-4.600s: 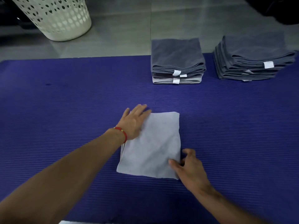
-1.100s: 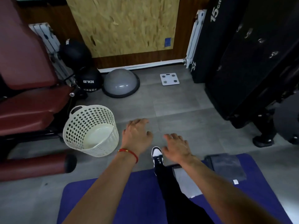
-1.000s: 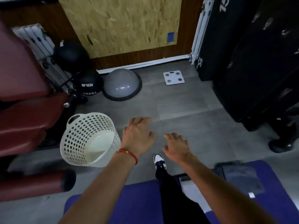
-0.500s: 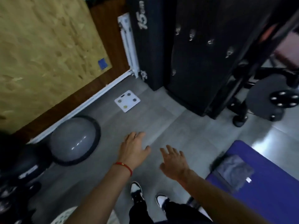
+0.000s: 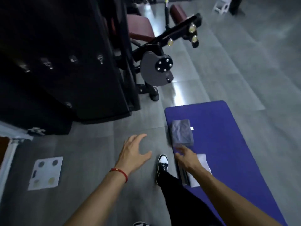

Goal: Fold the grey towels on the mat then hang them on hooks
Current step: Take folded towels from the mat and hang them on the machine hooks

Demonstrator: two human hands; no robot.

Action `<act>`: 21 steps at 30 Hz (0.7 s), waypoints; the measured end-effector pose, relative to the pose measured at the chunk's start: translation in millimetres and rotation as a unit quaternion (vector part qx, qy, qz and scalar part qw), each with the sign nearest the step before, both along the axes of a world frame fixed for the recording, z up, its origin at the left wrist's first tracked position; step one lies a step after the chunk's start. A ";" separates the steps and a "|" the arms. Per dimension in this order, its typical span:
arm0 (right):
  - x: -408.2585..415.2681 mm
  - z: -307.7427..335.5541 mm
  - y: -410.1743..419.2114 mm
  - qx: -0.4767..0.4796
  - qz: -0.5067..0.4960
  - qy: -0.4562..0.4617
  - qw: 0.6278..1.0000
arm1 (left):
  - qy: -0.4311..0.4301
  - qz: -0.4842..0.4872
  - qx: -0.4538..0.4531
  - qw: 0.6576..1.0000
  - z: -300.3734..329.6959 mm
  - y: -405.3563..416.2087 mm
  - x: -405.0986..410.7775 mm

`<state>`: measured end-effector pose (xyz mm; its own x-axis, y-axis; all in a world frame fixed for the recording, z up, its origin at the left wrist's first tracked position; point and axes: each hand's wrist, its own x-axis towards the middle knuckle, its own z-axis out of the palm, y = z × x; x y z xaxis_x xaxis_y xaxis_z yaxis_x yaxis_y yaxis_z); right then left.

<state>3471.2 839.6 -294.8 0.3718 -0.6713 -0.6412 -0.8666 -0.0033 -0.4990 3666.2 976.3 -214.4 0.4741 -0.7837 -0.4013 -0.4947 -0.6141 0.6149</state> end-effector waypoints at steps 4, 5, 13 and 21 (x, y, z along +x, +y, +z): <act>-0.1 -63.0 -53.9 0.046 -0.095 0.002 0.994 | 0.077 0.083 -0.010 0.994 -40.6 -81.7 18.3; 0.3 -83.3 -67.5 0.053 -0.102 0.007 0.993 | 0.080 0.101 -0.007 0.992 -57.6 -104.3 22.0; 31.4 -292.1 -206.3 0.041 -0.011 0.095 0.995 | 0.084 0.097 0.022 0.991 -279.4 -279.3 51.4; 83.9 -518.6 -355.0 -0.054 0.182 0.106 0.976 | 0.094 0.107 0.014 0.990 -503.4 -343.0 70.8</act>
<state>3555.1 484.6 -813.4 0.4647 -0.5878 -0.6622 -0.8821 -0.3725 -0.2884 3737.0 633.3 -717.8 0.5433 -0.6600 -0.5189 -0.2292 -0.7112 0.6646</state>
